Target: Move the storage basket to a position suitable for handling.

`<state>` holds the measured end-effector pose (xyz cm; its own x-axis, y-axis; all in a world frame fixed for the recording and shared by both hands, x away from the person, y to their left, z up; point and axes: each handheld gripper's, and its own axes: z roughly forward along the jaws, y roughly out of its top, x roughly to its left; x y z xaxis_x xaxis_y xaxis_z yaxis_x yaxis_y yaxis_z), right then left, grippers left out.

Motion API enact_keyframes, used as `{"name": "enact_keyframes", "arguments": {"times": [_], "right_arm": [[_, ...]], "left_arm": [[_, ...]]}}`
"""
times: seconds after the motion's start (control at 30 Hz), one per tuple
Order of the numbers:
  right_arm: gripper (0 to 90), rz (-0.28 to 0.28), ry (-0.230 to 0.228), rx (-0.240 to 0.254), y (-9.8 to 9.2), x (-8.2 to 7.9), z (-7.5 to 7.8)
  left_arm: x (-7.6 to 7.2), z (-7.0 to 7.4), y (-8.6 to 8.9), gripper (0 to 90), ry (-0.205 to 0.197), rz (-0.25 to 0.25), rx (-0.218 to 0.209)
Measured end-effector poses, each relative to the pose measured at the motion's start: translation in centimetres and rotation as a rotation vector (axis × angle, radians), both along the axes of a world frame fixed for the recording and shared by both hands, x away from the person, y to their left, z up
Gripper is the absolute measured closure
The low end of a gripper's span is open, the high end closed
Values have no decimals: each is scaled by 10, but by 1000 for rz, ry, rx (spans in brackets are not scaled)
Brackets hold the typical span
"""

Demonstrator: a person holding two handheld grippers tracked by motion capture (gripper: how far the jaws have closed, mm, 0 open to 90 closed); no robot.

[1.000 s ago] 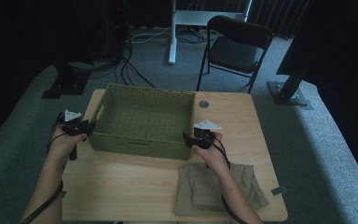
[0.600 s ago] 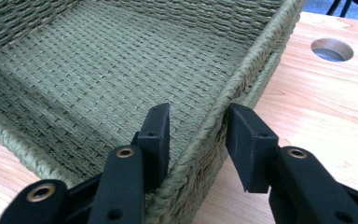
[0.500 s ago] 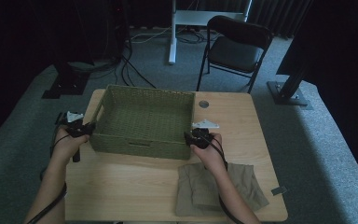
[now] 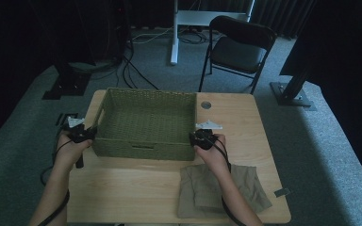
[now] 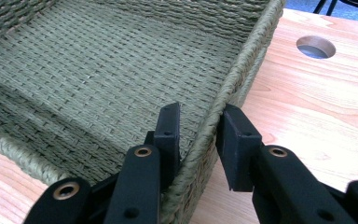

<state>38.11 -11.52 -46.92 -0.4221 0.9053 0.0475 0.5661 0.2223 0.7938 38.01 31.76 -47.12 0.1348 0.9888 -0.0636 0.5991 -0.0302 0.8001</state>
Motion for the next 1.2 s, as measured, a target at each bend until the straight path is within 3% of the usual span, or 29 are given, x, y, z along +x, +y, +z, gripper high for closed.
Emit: {"name": "enact_keyframes", "arguments": {"times": [0.47, 0.77, 1.0, 1.2], "right_arm": [[723, -1, 17, 4, -12, 0, 1], [725, 5, 18, 2, -21, -3, 1], [725, -1, 24, 12, -23, -5, 1], [720, -3, 25, 2, -23, -6, 1]], "left_arm": [[-13, 0, -14, 845, 6, 27, -20], [-18, 0, -18, 837, 9, 11, -39], [-19, 1, -20, 834, 16, 2, -27], [-18, 1, -17, 819, 27, -10, -52]]}}
